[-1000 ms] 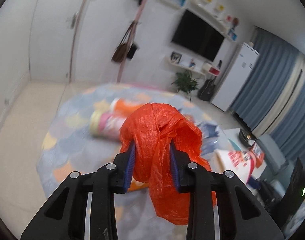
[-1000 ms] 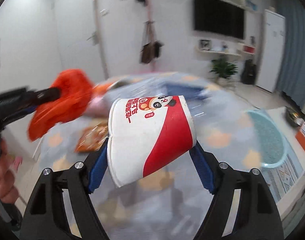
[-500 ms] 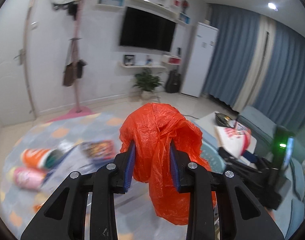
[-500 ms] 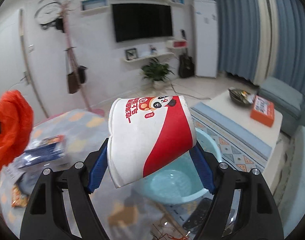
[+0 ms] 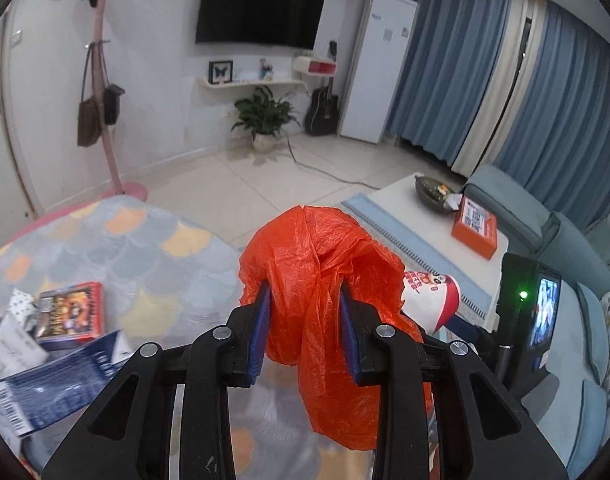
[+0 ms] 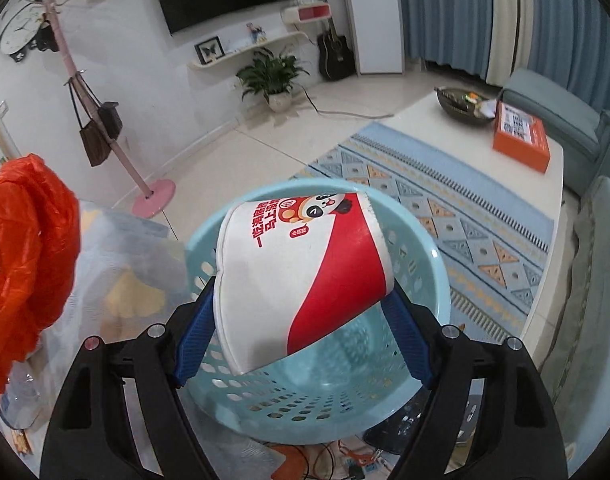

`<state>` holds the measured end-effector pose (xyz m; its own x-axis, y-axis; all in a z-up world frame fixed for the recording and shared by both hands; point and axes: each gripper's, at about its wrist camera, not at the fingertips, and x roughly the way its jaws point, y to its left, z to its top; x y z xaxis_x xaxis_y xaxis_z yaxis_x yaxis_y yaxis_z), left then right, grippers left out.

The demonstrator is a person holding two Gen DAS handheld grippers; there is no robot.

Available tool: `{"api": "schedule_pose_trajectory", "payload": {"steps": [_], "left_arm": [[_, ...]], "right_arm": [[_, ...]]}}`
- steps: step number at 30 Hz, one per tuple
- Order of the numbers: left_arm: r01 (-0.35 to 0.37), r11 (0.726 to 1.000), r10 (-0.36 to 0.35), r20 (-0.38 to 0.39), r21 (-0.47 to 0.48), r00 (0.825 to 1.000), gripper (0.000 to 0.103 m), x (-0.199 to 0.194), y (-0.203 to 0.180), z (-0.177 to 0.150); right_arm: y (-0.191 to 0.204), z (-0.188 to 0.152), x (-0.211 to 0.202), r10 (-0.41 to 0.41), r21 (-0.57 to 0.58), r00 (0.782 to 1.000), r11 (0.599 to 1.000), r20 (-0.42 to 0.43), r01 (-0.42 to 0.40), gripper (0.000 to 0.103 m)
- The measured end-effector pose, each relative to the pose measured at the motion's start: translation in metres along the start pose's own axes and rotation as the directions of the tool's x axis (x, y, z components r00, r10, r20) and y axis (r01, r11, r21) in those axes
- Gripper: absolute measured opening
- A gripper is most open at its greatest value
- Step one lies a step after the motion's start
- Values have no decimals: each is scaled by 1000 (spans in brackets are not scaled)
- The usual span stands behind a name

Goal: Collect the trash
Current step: 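Drop the panda cup into the blue basket with the right tool while the left tool drops the red bag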

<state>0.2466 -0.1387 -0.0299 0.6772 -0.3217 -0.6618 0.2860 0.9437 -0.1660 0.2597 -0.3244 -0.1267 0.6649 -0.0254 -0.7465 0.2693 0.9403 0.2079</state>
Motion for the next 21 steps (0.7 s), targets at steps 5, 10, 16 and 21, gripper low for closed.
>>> {"api": "schedule_pose_trajectory", "payload": {"steps": [5, 10, 16, 21], "left_arm": [[3, 1000, -3, -29, -8, 1000, 30, 19, -4, 2], [14, 1000, -15, -55, -9, 998, 31, 35, -6, 5], [31, 999, -32, -82, -8, 996, 39, 52, -14, 0], [56, 998, -56, -81, -3, 995, 62, 51, -14, -6]], "right_arm": [[-15, -4, 18, 7, 43, 998, 999, -63, -4, 77], [-29, -11, 19, 12, 85, 997, 996, -81, -5, 77], [-42, -20, 9, 5, 107, 997, 994, -80, 3, 77], [-47, -22, -8, 6, 113, 998, 994, -56, 0, 77]]}}
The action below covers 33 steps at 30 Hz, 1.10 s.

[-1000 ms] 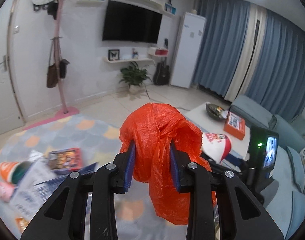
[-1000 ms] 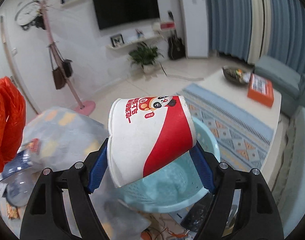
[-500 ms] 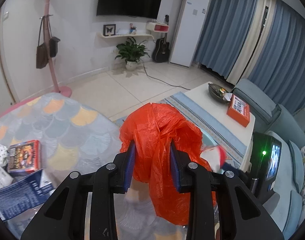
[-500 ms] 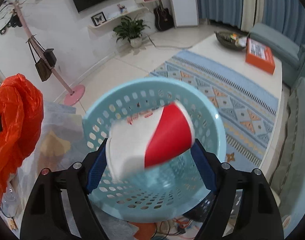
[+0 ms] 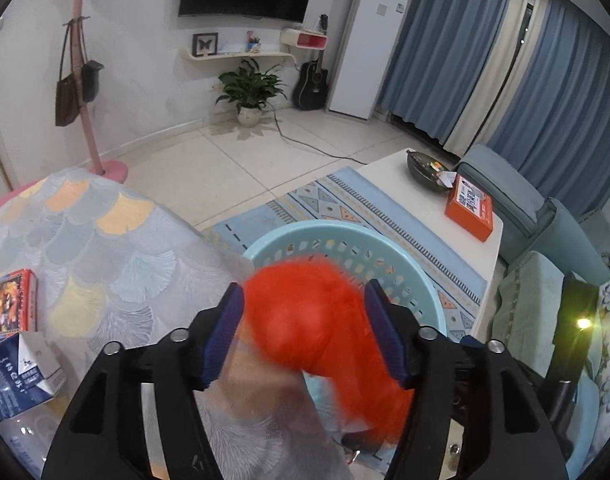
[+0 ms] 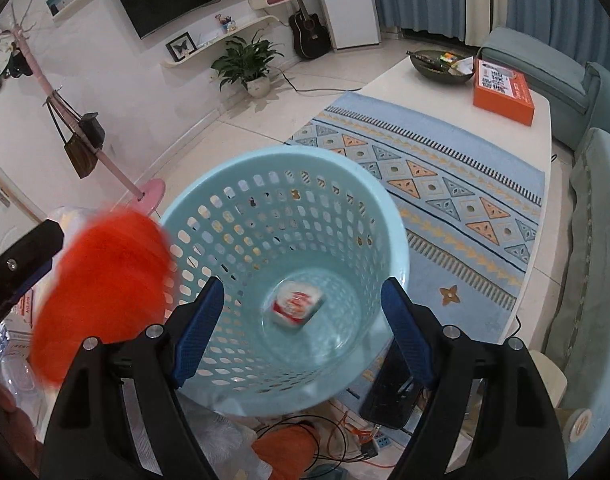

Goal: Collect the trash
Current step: 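Drop the panda cup into the blue basket with the right tool while the left tool drops the red bag, then grasp the blue milk carton with the left tool while the right tool grasps the white carton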

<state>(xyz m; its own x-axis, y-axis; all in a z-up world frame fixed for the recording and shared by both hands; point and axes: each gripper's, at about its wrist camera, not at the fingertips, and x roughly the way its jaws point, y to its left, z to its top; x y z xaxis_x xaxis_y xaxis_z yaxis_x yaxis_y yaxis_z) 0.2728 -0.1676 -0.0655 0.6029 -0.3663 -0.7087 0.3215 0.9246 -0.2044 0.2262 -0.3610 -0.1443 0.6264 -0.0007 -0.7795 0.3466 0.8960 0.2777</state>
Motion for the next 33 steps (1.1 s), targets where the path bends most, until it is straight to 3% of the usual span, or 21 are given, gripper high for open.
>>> {"api": "schedule_pose_trajectory", "payload": {"steps": [10, 18, 27, 33], "left_arm": [[-2, 1000, 3, 87, -7, 996, 62, -57, 8, -6], [-34, 999, 40, 227, -29, 973, 62, -149, 32, -24], [-171, 974, 206, 268, -147, 941, 62, -229, 114, -67], [-277, 938, 318, 191, -209, 929, 62, -242, 182, -85]], "right_arm": [[36, -8, -59, 43, -91, 995, 995, 85, -35, 77], [91, -22, -117, 142, -214, 975, 971, 171, -104, 77], [169, -58, -159, 290, -382, 942, 900, 169, -209, 77], [217, -75, -162, 343, -451, 932, 855, 119, -257, 77]]}}
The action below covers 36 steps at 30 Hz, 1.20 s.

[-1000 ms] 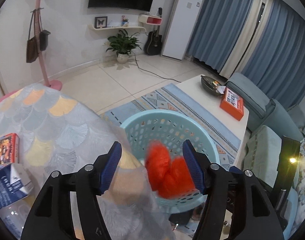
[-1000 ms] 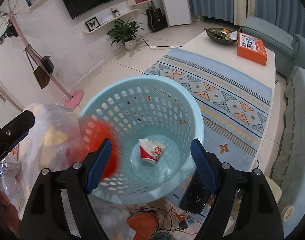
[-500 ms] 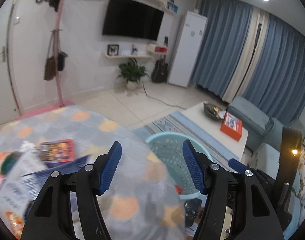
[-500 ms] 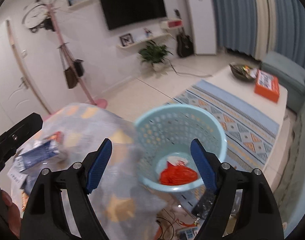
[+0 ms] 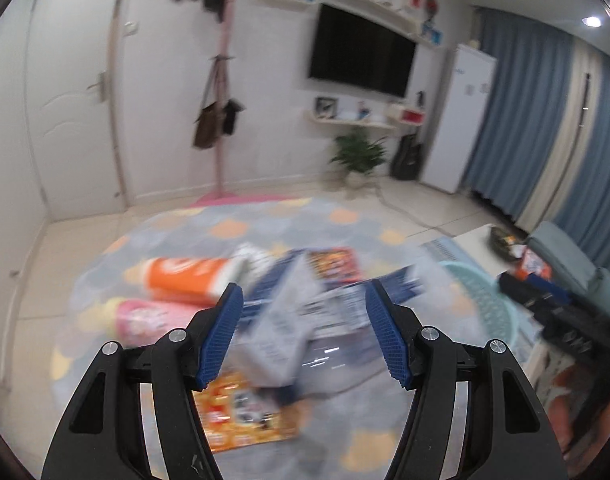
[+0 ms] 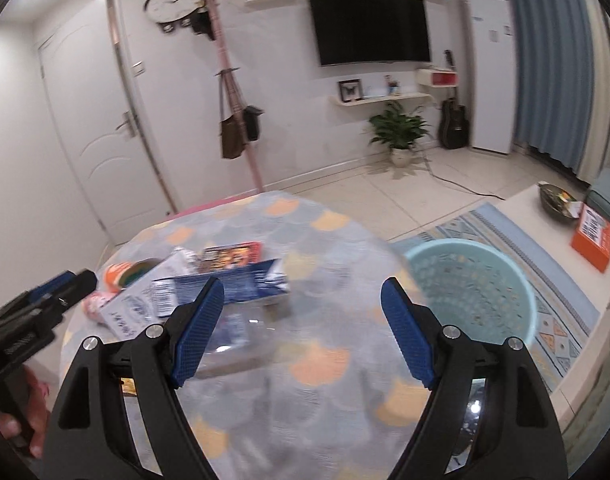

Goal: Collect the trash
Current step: 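Grasp the blue milk carton with the left tool while the right tool grasps the white carton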

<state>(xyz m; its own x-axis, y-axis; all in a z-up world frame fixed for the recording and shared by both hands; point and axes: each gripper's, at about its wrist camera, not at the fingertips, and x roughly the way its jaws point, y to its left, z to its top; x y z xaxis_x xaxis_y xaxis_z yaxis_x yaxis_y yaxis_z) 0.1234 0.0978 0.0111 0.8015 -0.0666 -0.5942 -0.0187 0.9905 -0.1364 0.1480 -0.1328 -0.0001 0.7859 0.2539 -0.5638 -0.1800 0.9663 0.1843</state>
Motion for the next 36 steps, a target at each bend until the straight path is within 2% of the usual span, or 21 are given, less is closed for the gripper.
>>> {"api": "schedule_pose_trajectory", "payload": {"steps": [2, 5, 10, 14, 16, 18, 19, 20, 22, 28, 31, 36], "left_arm": [[-22, 1000, 21, -38, -16, 999, 62, 7, 18, -4], [5, 998, -11, -97, -60, 995, 62, 24, 40, -9], [38, 996, -48, -140, -77, 989, 62, 43, 49, -15], [64, 995, -76, -165, -77, 983, 62, 57, 47, -19], [77, 993, -93, -184, -91, 978, 60, 67, 48, -19], [90, 990, -109, -198, -104, 974, 49, 72, 50, -22], [95, 989, -116, -200, -110, 973, 49, 73, 51, -23], [107, 987, -128, -197, -118, 972, 47, 72, 52, -25], [116, 986, -137, -186, -119, 973, 45, 69, 52, -28], [142, 981, -165, -182, -133, 969, 39, 56, 54, -38], [147, 980, -172, -192, -137, 966, 38, 51, 54, -49], [160, 978, -185, -206, -135, 961, 35, 42, 51, -59]], "right_arm": [[14, 1, 8, 14, -13, 1000, 1000, -11, -14, 77], [28, 6, 25, 27, -10, 999, 1000, -44, -28, 77], [30, 13, 55, 71, 67, 989, 996, -132, -62, 77], [49, 13, 62, 66, 35, 989, 997, -133, -62, 77], [60, 18, 67, 55, 14, 991, 998, -121, -54, 77], [70, 24, 76, 23, -11, 993, 1000, -117, -24, 77], [73, 25, 80, 19, -20, 993, 1000, -120, -22, 76], [79, 27, 85, 27, -34, 992, 999, -125, -32, 67], [88, 28, 96, 35, -60, 989, 997, -147, -44, 58], [104, 15, 112, 46, -147, 969, 986, -242, -83, 58], [97, 4, 107, 93, -158, 943, 976, -319, -149, 58], [82, -17, 88, 82, -209, 946, 966, -314, -153, 58]]}}
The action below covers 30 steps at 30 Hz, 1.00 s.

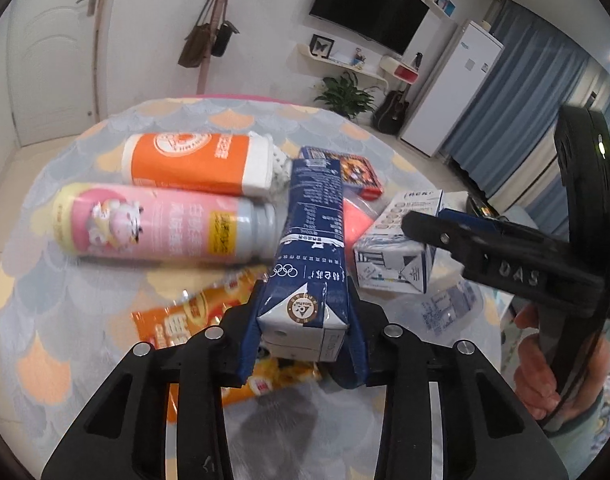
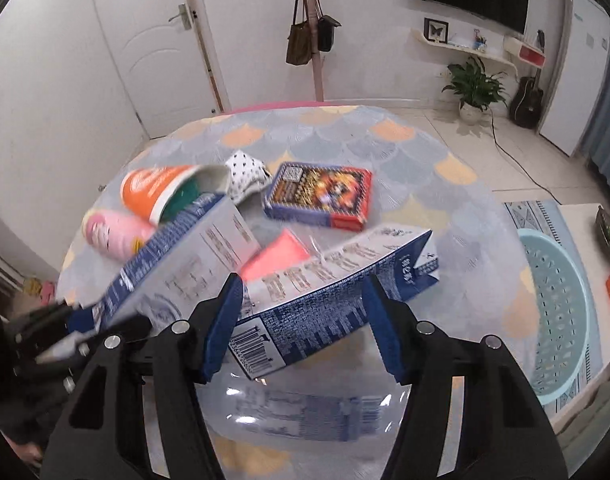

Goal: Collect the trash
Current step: 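Grasp the blue milk carton with the left tool while the right tool grasps the white carton, then carry both cartons over the blue basket and open both tools to drop them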

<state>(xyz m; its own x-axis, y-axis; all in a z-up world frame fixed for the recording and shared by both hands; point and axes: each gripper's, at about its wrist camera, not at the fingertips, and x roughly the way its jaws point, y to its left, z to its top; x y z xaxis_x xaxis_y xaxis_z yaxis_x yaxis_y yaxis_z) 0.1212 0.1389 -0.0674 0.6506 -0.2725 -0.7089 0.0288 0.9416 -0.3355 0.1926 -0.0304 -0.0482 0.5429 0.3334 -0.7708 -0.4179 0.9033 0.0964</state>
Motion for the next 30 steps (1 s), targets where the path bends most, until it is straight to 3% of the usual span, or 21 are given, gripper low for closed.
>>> {"api": "schedule_pose_trajectory", "payload": {"steps": [4, 10, 12, 14, 17, 22, 25, 28, 30], "left_arm": [[-9, 1000, 10, -32, 27, 999, 35, 3, -6, -6], [1, 998, 4, -81, 63, 997, 39, 11, -14, -11], [-2, 999, 6, -77, 52, 997, 50, 12, -14, -9], [-13, 999, 16, -66, 47, 998, 51, 14, -15, -5], [-31, 998, 35, -88, 49, 995, 57, 24, -14, 2], [-60, 996, 68, -130, 65, 989, 57, 40, -19, 10], [-98, 991, 110, -145, 89, 983, 57, 47, -26, 13], [-136, 983, 154, -150, 123, 977, 54, 54, -33, 12], [-158, 977, 179, -148, 145, 973, 41, 56, -36, 10]], "right_arm": [[-14, -19, -17, -5, 17, 999, 1000, 32, 4, 58], [-49, -36, -47, -25, 141, 995, 990, 93, 11, 59], [-54, -37, -46, -8, 183, 996, 983, 84, -7, 65], [-56, -36, -37, 12, 236, 998, 971, 68, -28, 74], [-57, -31, -15, 18, 303, 1000, 953, 19, -23, 76], [-69, -32, 15, 15, 415, 997, 910, -72, 16, 77], [-69, -32, 21, 40, 435, 996, 901, -81, -1, 77], [-60, -27, 26, 11, 418, 995, 908, -100, 32, 78], [-53, -24, 30, -16, 397, 992, 916, -122, 64, 78]]}}
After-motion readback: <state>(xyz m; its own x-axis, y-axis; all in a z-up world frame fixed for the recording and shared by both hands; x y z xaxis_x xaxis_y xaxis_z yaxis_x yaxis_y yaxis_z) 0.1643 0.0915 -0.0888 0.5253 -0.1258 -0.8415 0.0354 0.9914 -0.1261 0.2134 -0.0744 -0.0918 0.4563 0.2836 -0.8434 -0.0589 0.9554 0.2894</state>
